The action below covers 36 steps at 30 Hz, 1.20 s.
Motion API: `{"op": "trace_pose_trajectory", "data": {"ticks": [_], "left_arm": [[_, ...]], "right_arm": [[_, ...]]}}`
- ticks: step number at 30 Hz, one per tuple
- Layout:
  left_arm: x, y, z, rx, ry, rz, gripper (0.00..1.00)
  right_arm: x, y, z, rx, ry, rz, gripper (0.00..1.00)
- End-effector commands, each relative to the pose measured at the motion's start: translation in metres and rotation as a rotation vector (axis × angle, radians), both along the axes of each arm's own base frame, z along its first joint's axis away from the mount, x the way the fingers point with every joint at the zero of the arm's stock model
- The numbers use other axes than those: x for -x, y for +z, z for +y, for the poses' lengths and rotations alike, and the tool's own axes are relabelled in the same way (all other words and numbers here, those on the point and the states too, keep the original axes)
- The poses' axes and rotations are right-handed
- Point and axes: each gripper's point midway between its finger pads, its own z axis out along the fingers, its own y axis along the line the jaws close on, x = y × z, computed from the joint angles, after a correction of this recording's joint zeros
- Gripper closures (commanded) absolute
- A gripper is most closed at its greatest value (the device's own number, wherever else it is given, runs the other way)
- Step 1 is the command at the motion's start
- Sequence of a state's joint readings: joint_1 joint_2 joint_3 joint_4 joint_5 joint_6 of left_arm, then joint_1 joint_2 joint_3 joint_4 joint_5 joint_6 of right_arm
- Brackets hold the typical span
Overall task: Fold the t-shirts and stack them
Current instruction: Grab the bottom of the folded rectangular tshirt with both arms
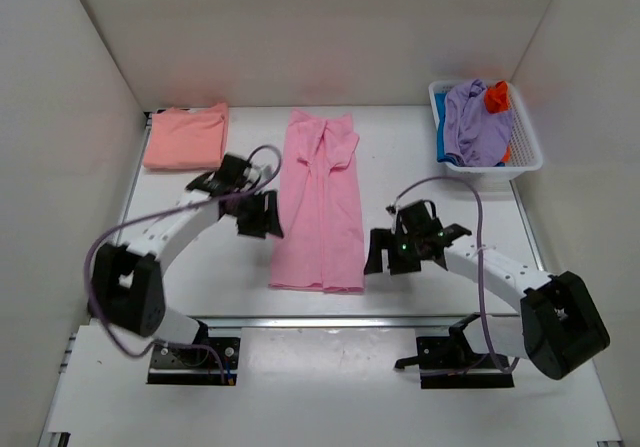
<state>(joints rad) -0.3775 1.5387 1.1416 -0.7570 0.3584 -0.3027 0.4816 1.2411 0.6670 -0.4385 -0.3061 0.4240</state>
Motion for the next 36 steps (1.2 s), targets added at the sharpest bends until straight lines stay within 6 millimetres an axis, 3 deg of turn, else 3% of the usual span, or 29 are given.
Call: {"op": "trace_pose_trajectory", "data": {"ticks": [1, 2, 4, 7, 12, 18, 20, 21, 22, 23, 24, 25, 27, 33, 36], "left_arm": [[0.009, 0.004, 0.024, 0.081, 0.113, -0.154, 0.36], [0.026, -0.015, 0.032, 0.058, 0.136, -0.115, 0.36], [0.047, -0.029, 0.037, 0.081, 0.177, -0.127, 0.35], [0.063, -0.047, 0.035, 0.107, 0.198, -0.135, 0.35], [0.068, -0.070, 0.029, 0.093, 0.231, -0.113, 0.36], [0.066, -0.082, 0.026, 0.055, 0.241, -0.111, 0.31], [0.068, -0.090, 0.025, 0.044, 0.243, -0.099, 0.36], [0.067, -0.088, 0.022, 0.053, 0.240, -0.110, 0.44], [0.072, -0.091, 0.019, 0.056, 0.221, -0.103, 0.53], [0.076, -0.095, 0.018, 0.062, 0.225, -0.085, 0.69], [0.081, -0.098, 0.014, 0.072, 0.206, -0.081, 0.77], [0.088, -0.102, 0.015, 0.068, 0.199, -0.060, 0.87], [0.102, -0.106, 0.010, 0.053, 0.153, -0.030, 1.00], [0.157, -0.117, 0.015, 0.028, 0.066, 0.060, 1.00], [0.171, -0.114, 0.021, 0.030, 0.059, 0.058, 1.00]], "right_arm": [[0.015, -0.004, 0.006, -0.062, -0.068, 0.015, 0.25], [0.021, -0.014, 0.003, -0.058, -0.085, 0.035, 0.25], [0.025, -0.018, 0.002, -0.082, -0.096, 0.033, 0.26], [0.032, -0.028, 0.006, -0.121, -0.102, 0.061, 0.29], [0.030, -0.027, 0.024, -0.152, -0.085, 0.077, 0.31], [0.037, -0.037, 0.045, -0.141, -0.029, 0.114, 0.37], [0.043, -0.046, 0.048, -0.120, 0.001, 0.140, 0.47], [0.044, -0.048, 0.050, -0.118, 0.013, 0.143, 0.56], [0.047, -0.049, 0.051, -0.119, 0.027, 0.150, 0.62], [0.052, -0.054, 0.050, -0.108, 0.036, 0.167, 0.78], [0.052, -0.052, 0.053, -0.115, 0.044, 0.169, 0.92], [0.058, -0.052, 0.055, -0.115, 0.061, 0.178, 0.99], [0.065, -0.053, 0.054, -0.102, 0.085, 0.192, 1.00], [0.106, -0.050, 0.039, -0.051, 0.141, 0.280, 0.99], [0.122, -0.044, 0.035, -0.062, 0.157, 0.300, 1.00]]}}
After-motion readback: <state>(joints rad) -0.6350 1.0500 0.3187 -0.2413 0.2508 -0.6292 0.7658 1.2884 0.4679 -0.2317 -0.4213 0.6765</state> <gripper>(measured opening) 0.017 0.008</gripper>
